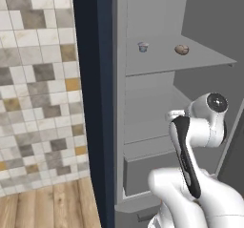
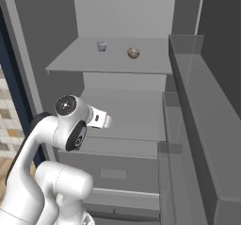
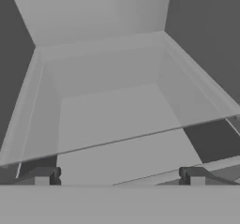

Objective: Pick the egg and butter from the fridge and place them by the bowl for mixing.

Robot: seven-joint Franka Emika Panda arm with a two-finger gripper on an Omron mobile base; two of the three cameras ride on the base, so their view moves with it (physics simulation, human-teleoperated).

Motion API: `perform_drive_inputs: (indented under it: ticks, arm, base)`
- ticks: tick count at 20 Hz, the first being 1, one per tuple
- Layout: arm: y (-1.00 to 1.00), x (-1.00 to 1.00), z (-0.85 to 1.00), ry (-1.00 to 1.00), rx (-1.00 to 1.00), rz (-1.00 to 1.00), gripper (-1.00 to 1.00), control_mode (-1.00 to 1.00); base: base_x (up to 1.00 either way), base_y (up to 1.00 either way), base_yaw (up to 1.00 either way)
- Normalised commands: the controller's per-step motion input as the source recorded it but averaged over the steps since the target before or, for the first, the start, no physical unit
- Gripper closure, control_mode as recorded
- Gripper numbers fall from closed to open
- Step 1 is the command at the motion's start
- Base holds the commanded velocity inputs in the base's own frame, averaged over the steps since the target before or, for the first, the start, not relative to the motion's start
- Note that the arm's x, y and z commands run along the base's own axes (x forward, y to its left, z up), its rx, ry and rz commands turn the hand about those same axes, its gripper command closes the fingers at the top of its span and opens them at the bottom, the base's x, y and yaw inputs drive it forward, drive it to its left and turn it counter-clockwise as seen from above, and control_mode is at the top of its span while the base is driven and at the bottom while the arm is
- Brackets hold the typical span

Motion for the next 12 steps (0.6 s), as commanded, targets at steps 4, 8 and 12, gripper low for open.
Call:
perform_drive_inputs:
  ticks: [4, 8, 12]
  arm:
    - [-0.11, 0.01, 0.55, -0.01, 0.0, -0.02, -1.0, -1.0]
    - [-0.18, -0.1, 0.58, -0.08, 0.0, 0.03, -1.0, -1.0]
    - [-0.18, -0.1, 0.63, -0.12, 0.0, 0.04, -1.0, -1.0]
  base:
    - [0.0, 0.0, 0.0]
    - [0.0, 0.0, 0.0]
    - [0.0, 0.0, 0.0]
